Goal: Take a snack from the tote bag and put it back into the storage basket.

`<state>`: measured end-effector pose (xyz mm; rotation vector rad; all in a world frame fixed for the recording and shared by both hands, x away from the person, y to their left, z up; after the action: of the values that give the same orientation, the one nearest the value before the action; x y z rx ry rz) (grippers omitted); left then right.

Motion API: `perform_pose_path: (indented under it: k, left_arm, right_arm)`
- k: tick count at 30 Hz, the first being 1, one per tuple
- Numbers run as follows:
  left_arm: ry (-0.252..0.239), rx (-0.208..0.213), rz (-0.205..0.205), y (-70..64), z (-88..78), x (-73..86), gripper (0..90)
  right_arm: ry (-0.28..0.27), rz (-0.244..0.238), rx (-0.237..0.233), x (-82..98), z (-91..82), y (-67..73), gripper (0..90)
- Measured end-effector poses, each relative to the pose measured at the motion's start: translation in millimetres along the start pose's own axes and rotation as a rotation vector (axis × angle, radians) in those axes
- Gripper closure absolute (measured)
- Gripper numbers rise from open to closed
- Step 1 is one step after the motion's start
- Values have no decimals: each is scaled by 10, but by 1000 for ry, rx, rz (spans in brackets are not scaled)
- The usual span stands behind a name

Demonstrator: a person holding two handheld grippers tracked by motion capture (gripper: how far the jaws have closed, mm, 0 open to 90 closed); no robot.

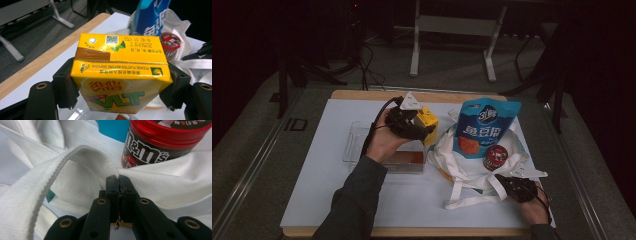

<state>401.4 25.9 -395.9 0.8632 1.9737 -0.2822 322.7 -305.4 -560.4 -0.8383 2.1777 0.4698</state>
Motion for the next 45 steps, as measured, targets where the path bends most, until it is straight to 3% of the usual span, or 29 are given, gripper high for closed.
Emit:
perform_pose_path:
  k: [15, 23, 30, 41, 45]
  left_arm:
    - [17, -44, -56, 215, -44, 186, 284]
    - [20, -87, -96, 350, -83, 295, 284]
    - [41, -144, -100, 446, -129, 392, 284]
    - [60, -204, -171, 622, -190, 626, 284]
    - [44, -234, -191, 672, -229, 667, 284]
  right_arm:
    - [0, 3, 0, 1, 0, -1, 873]
    - [-1, 4, -1, 1, 0, 0, 872]
    - [0, 4, 0, 2, -1, 2, 873]
    - [-1, 4, 1, 2, 0, 3, 873]
    - [-1, 6, 2, 2, 0, 4, 872]
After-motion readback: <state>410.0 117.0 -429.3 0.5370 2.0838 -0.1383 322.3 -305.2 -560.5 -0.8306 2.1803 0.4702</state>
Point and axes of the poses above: each handheld gripper's, and its own axes: z roughly forward along the jaws, x roughly out of its underside, y roughly to its left, the point moved 6 cm from there along z, roughly forward along the jaws, and after that the axes turned 9 degrees about -x, right-handed, at the moved point
